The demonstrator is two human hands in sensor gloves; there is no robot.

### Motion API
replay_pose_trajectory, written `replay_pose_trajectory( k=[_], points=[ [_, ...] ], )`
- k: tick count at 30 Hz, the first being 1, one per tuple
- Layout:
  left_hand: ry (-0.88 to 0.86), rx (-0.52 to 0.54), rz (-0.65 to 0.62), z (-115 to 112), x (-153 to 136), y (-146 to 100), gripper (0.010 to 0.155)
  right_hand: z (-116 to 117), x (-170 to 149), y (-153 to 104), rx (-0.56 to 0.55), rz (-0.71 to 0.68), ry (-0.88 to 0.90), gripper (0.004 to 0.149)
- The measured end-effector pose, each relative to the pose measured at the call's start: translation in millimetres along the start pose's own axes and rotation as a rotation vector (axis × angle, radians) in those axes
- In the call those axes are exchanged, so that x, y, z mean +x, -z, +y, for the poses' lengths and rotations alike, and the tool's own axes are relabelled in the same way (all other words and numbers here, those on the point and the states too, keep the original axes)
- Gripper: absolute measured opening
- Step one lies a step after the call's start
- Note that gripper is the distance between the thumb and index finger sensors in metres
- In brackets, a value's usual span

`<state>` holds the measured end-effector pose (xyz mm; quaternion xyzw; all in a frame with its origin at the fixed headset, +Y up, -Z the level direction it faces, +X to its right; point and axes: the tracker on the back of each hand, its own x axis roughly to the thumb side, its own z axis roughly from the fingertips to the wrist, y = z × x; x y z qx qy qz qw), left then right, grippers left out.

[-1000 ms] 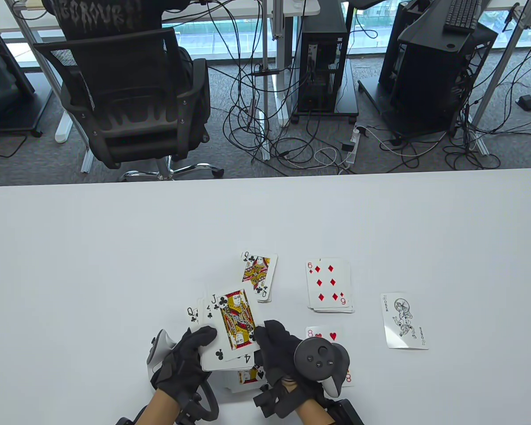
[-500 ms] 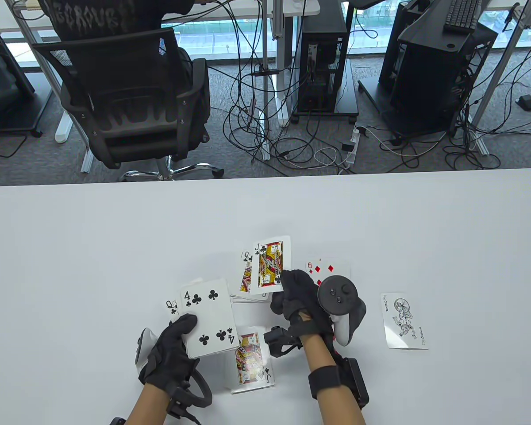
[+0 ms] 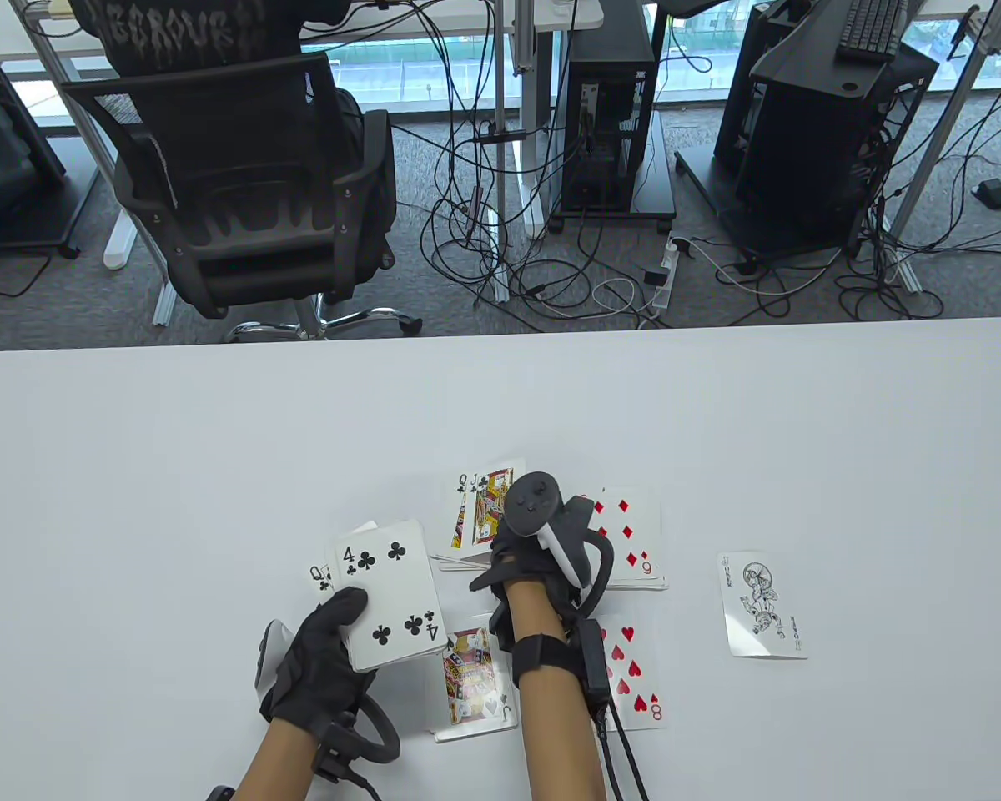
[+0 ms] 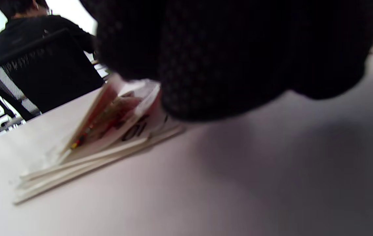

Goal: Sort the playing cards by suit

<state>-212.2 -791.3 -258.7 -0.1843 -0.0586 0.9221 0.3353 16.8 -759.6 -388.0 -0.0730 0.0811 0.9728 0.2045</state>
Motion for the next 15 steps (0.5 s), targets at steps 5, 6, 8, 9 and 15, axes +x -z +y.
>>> replay_pose_trajectory(
  k=[5,6,8,9,15],
  points=[
    [0.016,0.008,0.005,0,0,0,0.056,13,7,1,0.036,-0.002,-0.166,0.050],
    [0.017,0.011,0.007,0,-1,-1,0.056,14,8,0,0.023,-0.010,-0.198,0.051],
    [0.014,0.018,0.011,2,-2,-1,0.056,15,10,-1,0.011,-0.030,-0.235,0.052],
    [0.014,0.022,0.013,3,-2,-1,0.056,14,10,-2,0.018,-0.040,-0.236,0.053],
    [0.021,0.037,0.024,7,-4,-1,0.057,-7,12,-13,-0.008,-0.141,-0.062,0.053]
  ],
)
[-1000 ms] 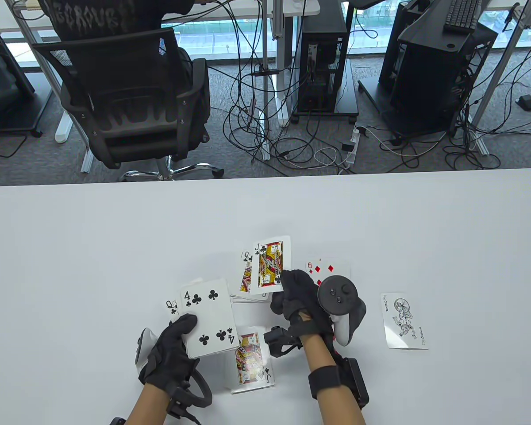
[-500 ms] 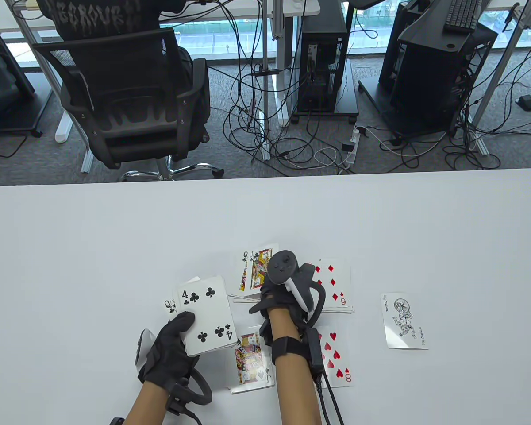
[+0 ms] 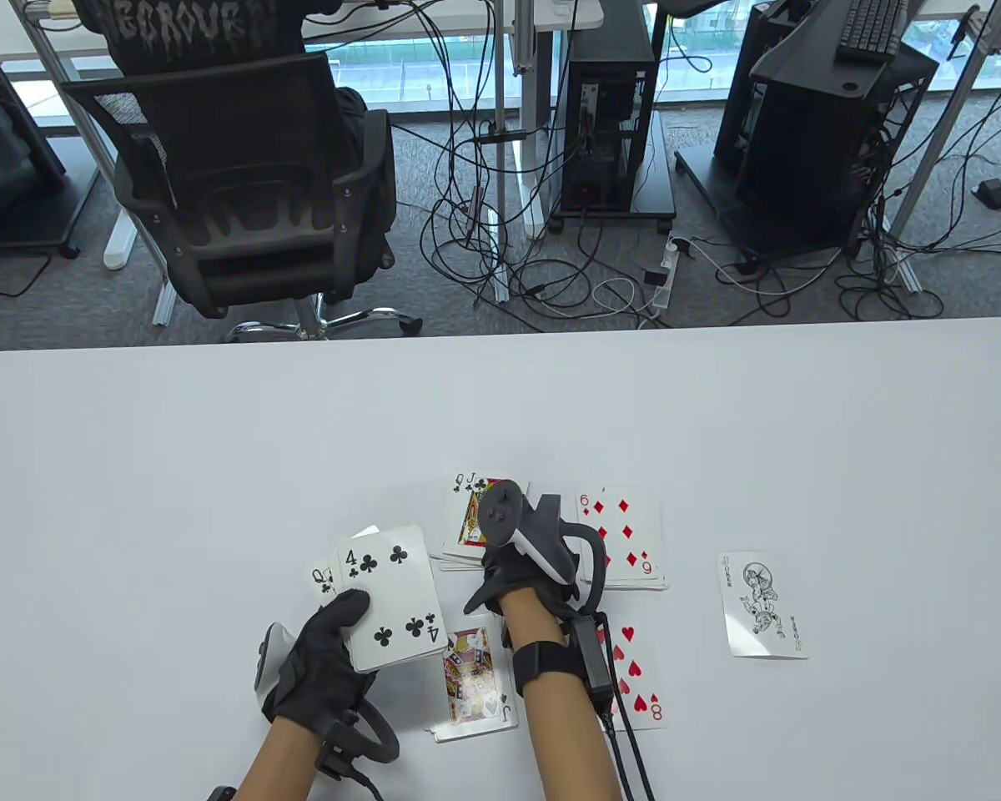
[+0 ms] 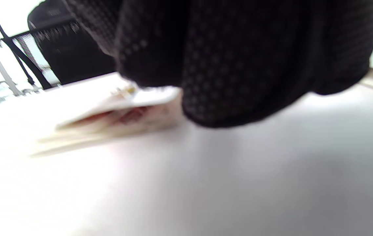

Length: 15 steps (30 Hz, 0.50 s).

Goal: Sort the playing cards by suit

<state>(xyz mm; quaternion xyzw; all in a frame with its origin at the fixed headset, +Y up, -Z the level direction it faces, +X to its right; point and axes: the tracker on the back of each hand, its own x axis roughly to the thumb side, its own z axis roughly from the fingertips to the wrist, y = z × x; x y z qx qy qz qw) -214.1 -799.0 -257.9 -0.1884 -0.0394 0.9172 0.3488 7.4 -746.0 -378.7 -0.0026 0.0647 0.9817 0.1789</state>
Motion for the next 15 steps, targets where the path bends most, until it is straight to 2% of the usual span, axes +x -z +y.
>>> replay_pose_trajectory(
  k=[4,8,11,15],
  points=[
    [0.002,0.009,0.009,1,-2,0,0.057,-20,3,-19,-0.029,-0.175,0.277,0.054],
    [0.002,0.013,0.016,0,-3,0,0.056,-27,8,-46,-0.005,-0.337,0.518,0.058],
    [0.003,0.015,0.020,-1,-3,-1,0.057,-24,14,-66,0.038,-0.413,0.558,0.064],
    [0.011,0.015,0.024,-1,-3,-1,0.057,-10,25,-88,0.121,-0.509,0.476,0.082]
  ],
)
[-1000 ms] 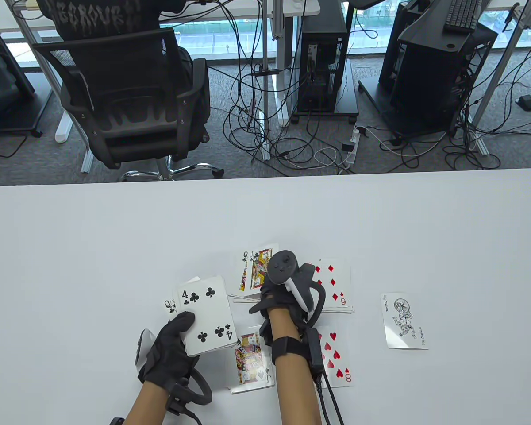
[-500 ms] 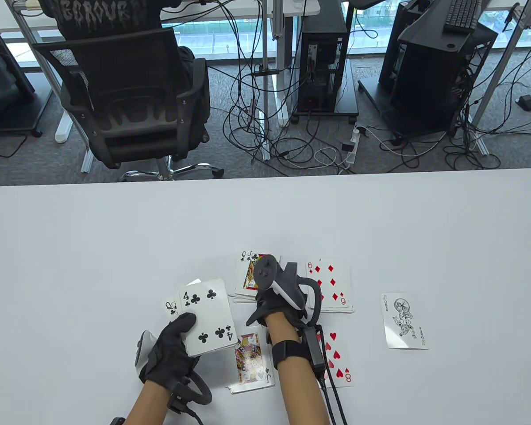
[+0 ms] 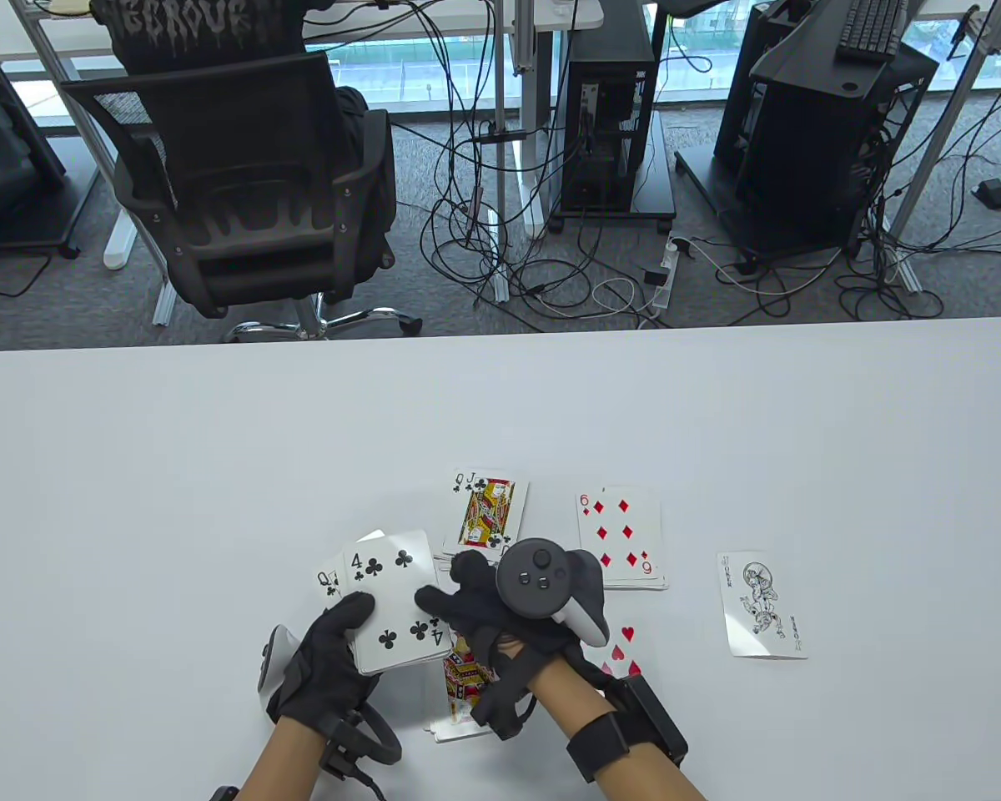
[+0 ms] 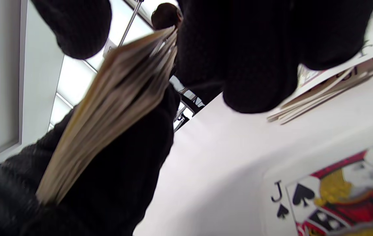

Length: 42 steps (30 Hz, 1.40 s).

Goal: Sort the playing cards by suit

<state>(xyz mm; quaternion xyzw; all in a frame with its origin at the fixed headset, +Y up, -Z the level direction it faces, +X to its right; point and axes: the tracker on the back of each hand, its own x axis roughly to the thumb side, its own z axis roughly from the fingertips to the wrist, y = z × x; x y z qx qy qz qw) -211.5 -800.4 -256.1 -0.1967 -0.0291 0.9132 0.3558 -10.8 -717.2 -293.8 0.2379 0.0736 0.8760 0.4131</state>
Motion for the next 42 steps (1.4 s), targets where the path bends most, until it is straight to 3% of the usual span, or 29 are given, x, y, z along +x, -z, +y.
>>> replay_pose_trajectory(
  k=[2,5,11,16,19,23,27,29,36,39,42],
  points=[
    [0.001,0.000,0.003,-1,0,0,0.056,8,3,-2,0.001,-0.021,-0.034,0.086],
    [-0.003,-0.006,0.002,0,-1,0,0.057,15,4,-1,-0.045,-0.030,-0.080,0.082],
    [-0.020,-0.050,0.009,-1,-3,3,0.057,11,-8,-2,-0.207,0.009,0.116,0.052],
    [-0.018,-0.062,0.014,-1,-3,3,0.058,4,-10,0,-0.178,0.015,0.118,0.043],
    [-0.018,-0.067,0.005,-3,-3,4,0.057,-2,-9,4,-0.138,0.027,0.119,0.042],
    [0.000,-0.058,0.003,-1,-2,4,0.057,-13,-7,11,-0.107,0.010,-0.007,0.043],
    [-0.011,-0.050,-0.004,0,-1,4,0.056,-36,-12,24,-0.110,0.031,-0.082,0.043],
    [-0.011,-0.050,-0.003,0,-1,4,0.056,-48,-18,31,-0.145,0.073,-0.057,0.042],
    [-0.009,-0.026,0.001,0,-1,4,0.056,-82,-55,54,-0.348,0.253,0.310,0.042],
    [-0.008,-0.021,0.002,0,-1,4,0.056,-82,-71,59,-0.412,0.332,0.208,0.042],
    [-0.011,-0.022,-0.002,0,0,4,0.056,-70,-84,65,-0.392,0.389,0.101,0.043]
  ],
)
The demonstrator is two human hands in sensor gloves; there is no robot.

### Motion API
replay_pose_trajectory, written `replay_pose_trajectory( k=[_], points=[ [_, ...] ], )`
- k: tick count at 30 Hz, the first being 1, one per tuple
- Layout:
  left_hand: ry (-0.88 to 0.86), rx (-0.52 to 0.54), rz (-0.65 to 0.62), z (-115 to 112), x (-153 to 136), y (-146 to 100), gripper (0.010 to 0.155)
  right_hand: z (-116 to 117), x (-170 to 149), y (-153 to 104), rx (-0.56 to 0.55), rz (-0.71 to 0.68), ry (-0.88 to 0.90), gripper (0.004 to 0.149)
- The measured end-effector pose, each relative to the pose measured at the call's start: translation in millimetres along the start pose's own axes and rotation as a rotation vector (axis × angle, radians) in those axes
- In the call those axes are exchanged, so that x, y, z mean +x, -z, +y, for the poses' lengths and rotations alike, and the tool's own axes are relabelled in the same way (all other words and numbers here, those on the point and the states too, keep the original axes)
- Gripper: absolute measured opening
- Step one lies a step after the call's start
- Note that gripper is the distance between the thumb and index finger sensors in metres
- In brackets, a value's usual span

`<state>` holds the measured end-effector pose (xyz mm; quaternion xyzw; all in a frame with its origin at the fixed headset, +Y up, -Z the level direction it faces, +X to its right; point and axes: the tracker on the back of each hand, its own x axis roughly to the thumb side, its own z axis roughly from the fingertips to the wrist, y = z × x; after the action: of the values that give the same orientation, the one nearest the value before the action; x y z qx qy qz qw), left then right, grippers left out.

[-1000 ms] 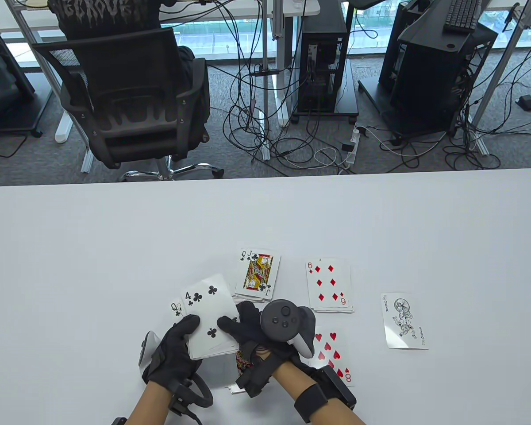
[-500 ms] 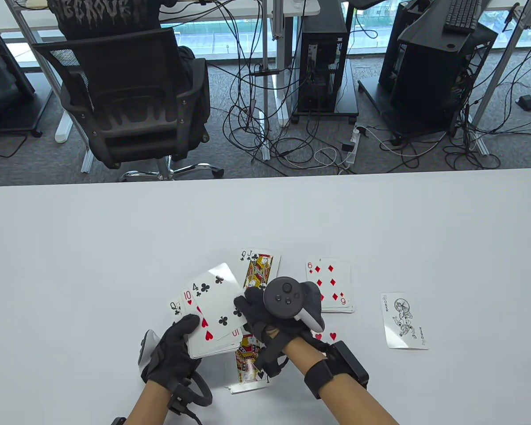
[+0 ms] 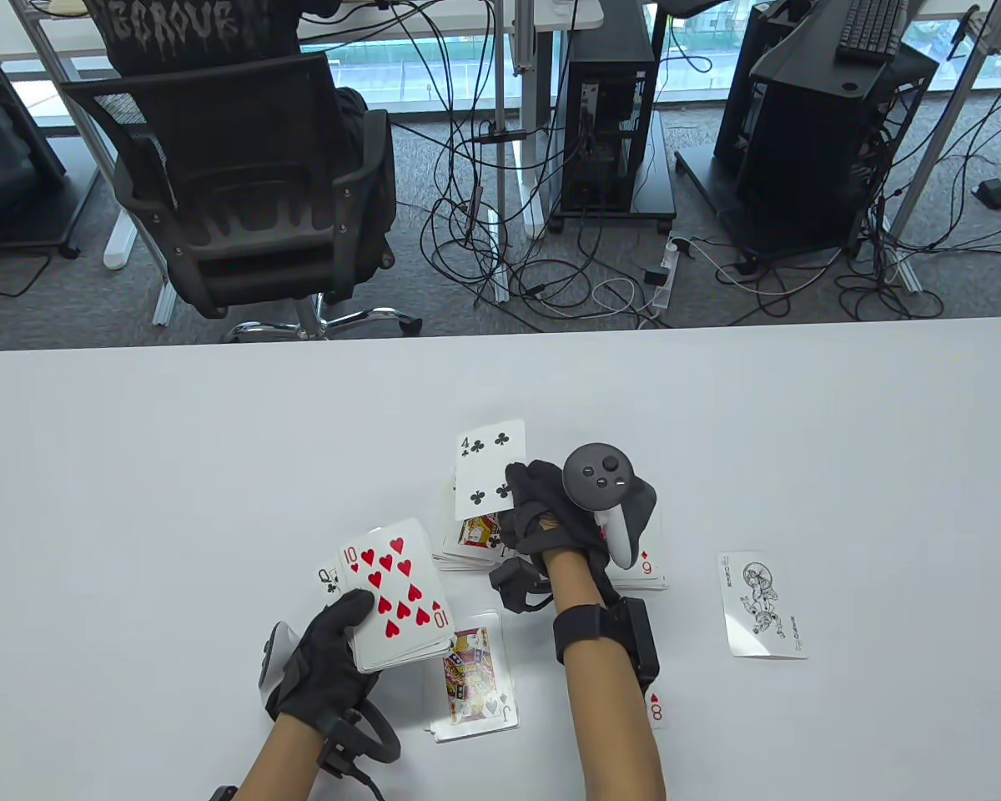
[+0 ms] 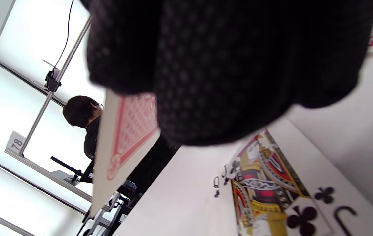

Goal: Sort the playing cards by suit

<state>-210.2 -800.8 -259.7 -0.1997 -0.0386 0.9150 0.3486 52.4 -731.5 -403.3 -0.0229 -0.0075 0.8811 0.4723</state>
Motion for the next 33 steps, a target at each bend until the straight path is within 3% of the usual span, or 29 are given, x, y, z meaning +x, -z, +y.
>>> replay_pose_trajectory(
  k=[4,7,14,18,21,28,33],
  points=[
    [0.008,0.003,-0.001,1,0,0,0.056,20,-5,2,-0.006,0.060,-0.060,0.043],
    [-0.007,0.013,-0.001,2,0,0,0.056,32,-4,4,0.002,0.112,-0.227,0.044],
    [-0.009,0.018,-0.013,3,3,0,0.056,58,-1,8,0.176,0.149,-0.656,0.048],
    [-0.006,0.022,-0.009,3,3,0,0.056,65,-4,7,0.243,0.169,-0.753,0.051],
    [-0.007,0.022,-0.007,3,3,0,0.056,69,-3,5,0.221,0.138,-0.804,0.052],
    [-0.002,0.022,-0.004,4,3,0,0.056,65,6,-2,0.223,0.087,-0.852,0.060],
    [-0.001,0.022,-0.001,4,3,0,0.056,34,24,-5,0.193,0.030,-0.737,0.058]
  ],
)
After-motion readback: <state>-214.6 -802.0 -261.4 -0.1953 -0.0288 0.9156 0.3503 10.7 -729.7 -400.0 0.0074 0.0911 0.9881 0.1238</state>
